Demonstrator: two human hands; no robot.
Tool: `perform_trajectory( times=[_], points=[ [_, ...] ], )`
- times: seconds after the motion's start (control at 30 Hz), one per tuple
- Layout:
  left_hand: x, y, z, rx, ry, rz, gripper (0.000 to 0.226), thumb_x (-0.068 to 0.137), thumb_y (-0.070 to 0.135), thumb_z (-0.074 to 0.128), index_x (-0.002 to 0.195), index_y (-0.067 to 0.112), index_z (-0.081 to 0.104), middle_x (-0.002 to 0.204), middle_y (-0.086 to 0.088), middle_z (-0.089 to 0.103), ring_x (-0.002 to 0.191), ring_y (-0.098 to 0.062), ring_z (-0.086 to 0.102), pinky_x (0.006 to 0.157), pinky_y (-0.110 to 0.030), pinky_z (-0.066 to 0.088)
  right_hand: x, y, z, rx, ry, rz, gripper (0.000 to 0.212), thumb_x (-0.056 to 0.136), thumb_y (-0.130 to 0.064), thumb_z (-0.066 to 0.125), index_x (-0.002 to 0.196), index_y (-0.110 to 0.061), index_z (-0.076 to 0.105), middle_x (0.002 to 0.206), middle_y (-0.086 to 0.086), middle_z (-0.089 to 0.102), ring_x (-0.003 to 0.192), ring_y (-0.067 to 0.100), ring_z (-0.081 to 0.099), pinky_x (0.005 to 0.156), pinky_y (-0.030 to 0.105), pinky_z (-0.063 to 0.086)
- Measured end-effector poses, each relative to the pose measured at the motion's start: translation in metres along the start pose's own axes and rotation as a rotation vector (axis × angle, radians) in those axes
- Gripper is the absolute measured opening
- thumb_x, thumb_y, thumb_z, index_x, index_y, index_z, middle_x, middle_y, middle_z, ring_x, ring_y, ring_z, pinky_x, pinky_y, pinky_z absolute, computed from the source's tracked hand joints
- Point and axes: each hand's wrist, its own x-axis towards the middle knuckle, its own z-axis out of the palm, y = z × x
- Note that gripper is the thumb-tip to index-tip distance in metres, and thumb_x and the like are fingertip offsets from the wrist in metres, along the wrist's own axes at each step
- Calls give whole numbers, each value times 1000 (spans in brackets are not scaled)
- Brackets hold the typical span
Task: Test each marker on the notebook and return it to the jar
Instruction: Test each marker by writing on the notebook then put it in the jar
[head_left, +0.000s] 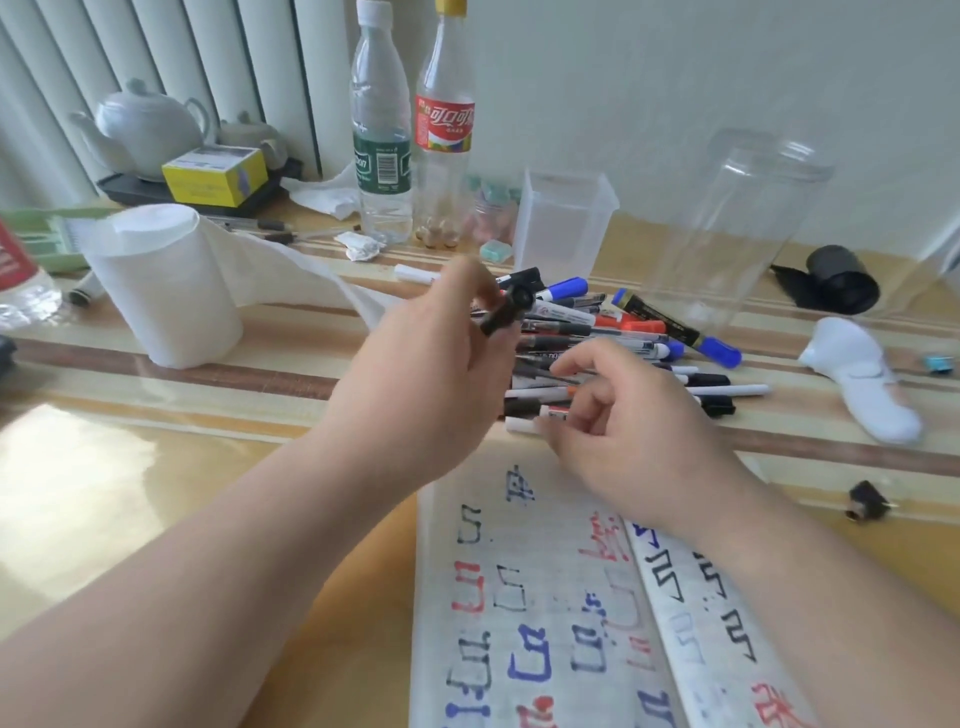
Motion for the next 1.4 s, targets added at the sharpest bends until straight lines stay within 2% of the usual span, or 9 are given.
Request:
perform_trajectory(
  times=[0.1, 0.2, 0.3, 0.47, 0.63, 0.8, 0.93, 1.07, 1.4],
  points=[
    [-10, 12, -8, -237, 153, 108, 15, 94, 23, 53, 98, 33, 42, 61, -8, 66, 52, -33, 64, 49, -48, 54, -2, -5, -4, 295, -133, 106, 21, 92, -14, 73, 92, -26, 56, 72, 3, 73, 58, 18, 71, 56, 41, 60],
    [-17, 15, -7, -309, 153, 167, 16, 94, 18, 56, 100, 29, 46, 65, -11, 67, 54, -37, 65, 52, -48, 55, -6, -8, -10, 631, -396, 159, 10, 91, 2, 66, 95, -5, 62, 80, 18, 75, 70, 34, 75, 63, 45, 62],
    [-20, 13, -5, -471, 95, 189, 13, 94, 11, 63, 96, 15, 50, 70, -11, 70, 57, -37, 66, 55, -46, 57, -7, -8, -14, 818, -622, 171, 33, 84, -1, 61, 117, -3, 63, 99, 27, 73, 87, 36, 74, 75, 40, 61],
    [-19, 8, 1, -697, -106, -2, 19, 96, 18, 70, 86, 10, 55, 62, -7, 66, 43, -27, 59, 42, -32, 46, -7, -4, -21, 1108, -735, 62, 55, 87, -4, 58, 141, -12, 53, 118, 28, 63, 111, 42, 62, 93, 61, 53],
    [-19, 1, 6, -672, -423, -211, 33, 92, 44, 61, 98, 12, 53, 63, 5, 49, 49, -20, 38, 49, -30, 33, -5, -3, -14, 1156, -614, 186, 41, 97, -33, 63, 124, -3, 61, 88, 20, 59, 74, 28, 58, 84, 60, 55],
    [-23, -4, -3, -498, -664, -199, 10, 106, 10, 54, 111, 12, 62, 82, 0, 64, 71, -15, 59, 69, -31, 52, -4, -7, -7, 1108, -396, 242, 43, 92, -48, 58, 114, -13, 70, 65, 11, 51, 49, 18, 45, 61, 48, 56],
    [-22, -3, -3, -628, -672, -303, 25, 107, 22, 50, 109, -1, 60, 67, 3, 38, 59, -16, 34, 61, -40, 28, -7, -10, -3, 993, -311, 116, 41, 92, -50, 60, 111, -16, 73, 59, 5, 47, 44, 12, 41, 41, 31, 50],
    [-19, -2, -6, -716, -693, -269, 32, 103, 43, 50, 87, 24, 71, 64, 4, 25, 59, -19, 18, 58, -45, 18, -11, -13, 0, 965, -300, 29, 32, 92, -47, 68, 114, -25, 76, 58, 3, 48, 44, 5, 48, 37, 26, 45],
    [-20, -6, 0, -423, -705, -65, 38, 105, 35, 41, 104, 4, 64, 73, 4, 60, 58, -13, 46, 59, -27, 41, -13, -20, -2, 844, -341, 55, 40, 97, -58, 51, 118, -35, 75, 54, 10, 48, 42, 11, 45, 39, 30, 47]
  ],
)
